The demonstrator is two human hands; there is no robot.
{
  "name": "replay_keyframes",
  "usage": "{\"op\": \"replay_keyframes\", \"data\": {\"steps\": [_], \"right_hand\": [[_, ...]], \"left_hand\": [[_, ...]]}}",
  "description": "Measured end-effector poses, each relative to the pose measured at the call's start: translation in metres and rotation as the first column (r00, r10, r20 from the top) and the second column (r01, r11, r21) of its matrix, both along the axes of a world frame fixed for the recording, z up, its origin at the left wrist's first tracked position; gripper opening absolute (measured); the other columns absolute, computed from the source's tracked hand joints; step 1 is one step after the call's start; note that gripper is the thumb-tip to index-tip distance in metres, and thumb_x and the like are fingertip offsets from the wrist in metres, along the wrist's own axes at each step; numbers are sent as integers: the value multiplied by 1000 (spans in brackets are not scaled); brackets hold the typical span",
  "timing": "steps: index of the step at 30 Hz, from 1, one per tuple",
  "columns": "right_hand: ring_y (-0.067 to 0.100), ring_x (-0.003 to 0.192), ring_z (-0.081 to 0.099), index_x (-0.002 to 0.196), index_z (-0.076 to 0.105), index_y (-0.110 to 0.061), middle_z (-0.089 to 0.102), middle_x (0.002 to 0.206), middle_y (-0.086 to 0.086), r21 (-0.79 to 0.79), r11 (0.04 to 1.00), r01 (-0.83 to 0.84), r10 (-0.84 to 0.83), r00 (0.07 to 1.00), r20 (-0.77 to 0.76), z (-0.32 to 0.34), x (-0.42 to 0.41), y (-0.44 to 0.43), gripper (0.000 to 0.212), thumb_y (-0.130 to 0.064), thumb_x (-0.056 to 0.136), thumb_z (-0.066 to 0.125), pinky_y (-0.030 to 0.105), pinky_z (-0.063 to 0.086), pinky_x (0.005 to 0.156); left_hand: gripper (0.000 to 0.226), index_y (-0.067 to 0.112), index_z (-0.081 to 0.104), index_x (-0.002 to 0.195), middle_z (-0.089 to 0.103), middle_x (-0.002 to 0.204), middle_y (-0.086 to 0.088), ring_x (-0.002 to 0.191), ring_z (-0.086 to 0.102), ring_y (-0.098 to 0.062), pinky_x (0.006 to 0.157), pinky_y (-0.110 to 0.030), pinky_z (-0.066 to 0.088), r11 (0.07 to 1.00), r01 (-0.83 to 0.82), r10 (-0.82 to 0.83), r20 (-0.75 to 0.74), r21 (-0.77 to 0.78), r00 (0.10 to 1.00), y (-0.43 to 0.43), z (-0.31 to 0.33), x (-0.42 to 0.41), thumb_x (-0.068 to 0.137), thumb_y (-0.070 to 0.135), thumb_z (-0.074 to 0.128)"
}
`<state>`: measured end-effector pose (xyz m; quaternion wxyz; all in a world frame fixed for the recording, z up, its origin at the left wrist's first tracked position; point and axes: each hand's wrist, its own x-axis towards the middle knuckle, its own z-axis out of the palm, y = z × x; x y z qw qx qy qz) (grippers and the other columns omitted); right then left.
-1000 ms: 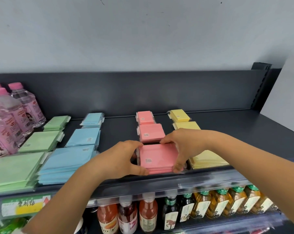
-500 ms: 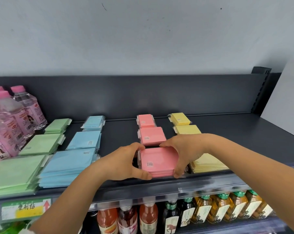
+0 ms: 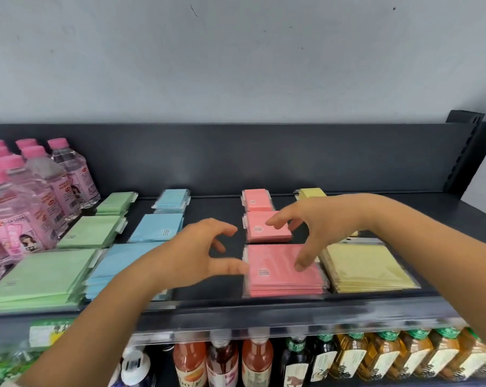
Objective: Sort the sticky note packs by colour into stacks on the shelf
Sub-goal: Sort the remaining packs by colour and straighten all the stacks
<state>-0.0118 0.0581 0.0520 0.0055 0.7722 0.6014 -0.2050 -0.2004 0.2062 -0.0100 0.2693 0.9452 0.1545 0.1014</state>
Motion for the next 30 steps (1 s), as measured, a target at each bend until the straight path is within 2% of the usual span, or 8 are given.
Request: {"op": "replay_keyframes", "data": {"steps": [3, 6, 9, 12, 15, 19, 24, 30], "right_hand": [[0, 111, 49, 136, 39, -35, 50, 121, -22, 81, 995, -49, 52, 998, -36, 9, -10, 13, 75, -44, 72, 75, 17, 39, 85], [1, 109, 53, 136, 41, -31, 52, 122, -19, 179, 981, -77, 89, 994, -60, 7, -23, 34, 66, -41, 78, 70, 16, 40, 85], [5, 112, 55, 140, 37, -24, 51, 133, -11, 219, 974, -52, 87, 985, -151, -1, -39, 58, 70, -38, 79, 69, 21, 43, 93], [10, 119, 51, 144, 30, -17, 47, 140, -4, 170, 985, -32, 61, 984, -168, -13, -59, 76, 78, -40, 80, 68, 25, 40, 99], [19, 125, 48, 143, 29, -11, 47, 140, 5, 49, 999, -18, 26, 988, -154, -27, -75, 91, 82, -44, 79, 67, 33, 41, 103], [21, 112, 59, 143, 27, -8, 57, 128, 10, -66, 993, 102, -115, 959, -260, -38, -89, 101, 85, -48, 79, 67, 36, 51, 93], [14, 72, 64, 117, 54, -2, 62, 92, 7, -58, 925, 375, -367, 848, -383, -48, -111, 114, 66, -56, 80, 60, 28, 59, 66], [18, 80, 67, 107, 60, -2, 65, 97, 10, -83, 772, 631, -545, 588, -598, -59, -134, 128, 55, -47, 77, 70, 29, 59, 65]], "left_hand": [[58, 35, 62, 108, 60, 99, 25, 89, 57, 10, 73, -12, 42, 985, -173, 170, 110, 16, 979, 23, 12, -19, 63, 70, 57], [32, 23, 66, 111, 65, 102, 15, 89, 60, 1, 78, -19, 43, 935, -336, 325, 103, 110, 940, 51, 19, -41, 84, 40, 62], [37, 18, 64, 114, 67, 109, 5, 90, 62, -10, 82, -25, 46, 884, -378, 394, -6, 274, 919, 71, 24, -63, 82, 37, 67], [50, 21, 61, 119, 65, 115, 7, 85, 59, -10, 79, -25, 46, 850, -358, 433, -125, 387, 893, 86, 27, -81, 76, 44, 72], [74, 27, 54, 127, 57, 125, 12, 103, 55, -10, 87, -23, 42, 878, -274, 403, -297, 394, 866, 99, 29, -95, 64, 59, 73], [95, 30, 46, 134, 50, 133, 12, 118, 49, -14, 95, -27, 41, 927, -135, 293, -449, 351, 844, 111, 27, -100, 52, 70, 72], [82, 27, 47, 132, 51, 131, 3, 117, 49, -21, 99, -35, 42, 933, -97, 262, -470, 346, 843, 132, 15, -100, 65, 72, 63], [54, 27, 59, 111, 58, 101, 8, 96, 54, -17, 87, -35, 47, 958, 19, 98, -389, 286, 916, 143, 3, -98, 71, 61, 67]]}}
